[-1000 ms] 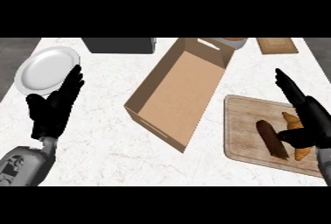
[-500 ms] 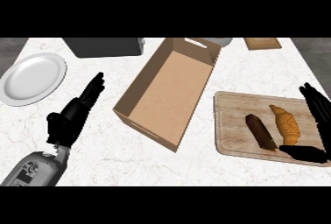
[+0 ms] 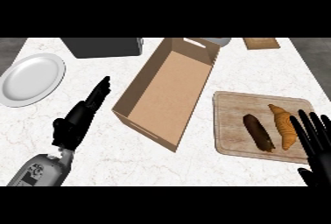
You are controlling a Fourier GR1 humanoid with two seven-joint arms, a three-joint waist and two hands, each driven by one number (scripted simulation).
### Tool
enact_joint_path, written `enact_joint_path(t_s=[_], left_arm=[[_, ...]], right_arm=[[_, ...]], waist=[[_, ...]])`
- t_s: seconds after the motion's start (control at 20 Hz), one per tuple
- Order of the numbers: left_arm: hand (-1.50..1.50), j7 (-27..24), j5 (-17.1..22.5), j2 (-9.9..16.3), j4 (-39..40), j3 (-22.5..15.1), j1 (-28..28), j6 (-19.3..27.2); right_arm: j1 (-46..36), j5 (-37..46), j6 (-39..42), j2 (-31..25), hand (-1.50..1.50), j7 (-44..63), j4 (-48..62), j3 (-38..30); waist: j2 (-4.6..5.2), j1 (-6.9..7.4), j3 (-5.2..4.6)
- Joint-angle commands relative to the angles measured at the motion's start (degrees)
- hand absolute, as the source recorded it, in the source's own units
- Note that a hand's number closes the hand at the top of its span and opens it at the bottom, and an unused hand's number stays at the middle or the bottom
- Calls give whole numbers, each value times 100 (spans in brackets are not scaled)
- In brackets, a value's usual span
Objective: Pick the sweet potato from the cutting board and place it in the cardboard box
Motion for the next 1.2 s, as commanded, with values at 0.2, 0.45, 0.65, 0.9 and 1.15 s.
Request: enact_joint_path(t_s=[0.2,0.45,0.65,0.9,1.15], left_arm=[[0,-169,-185,-90,-19,-201,90,-140],[0,-93,-468,-610,236,-400,-216,22],[0,-114,-254,-371,371,156,-338,-483],[0,660,-588,-647,-158,192,-465,-332],[0,-26,-741,-757,-64,375,184,-667]], right_arm=[[840,1521,2651,665,-150,2034,-2046,947],[413,1984,3983,1755,-150,2766,-2104,1832],[116,2318,4488,2414,-150,3200,-1977,2110],[-373,2035,4267,2659,-150,2896,-1315,1613],[-408,2148,3900,2840,-150,2904,-610,1407]], waist=[[57,224,9],[100,367,36],[92,378,42],[87,394,46],[87,396,45]])
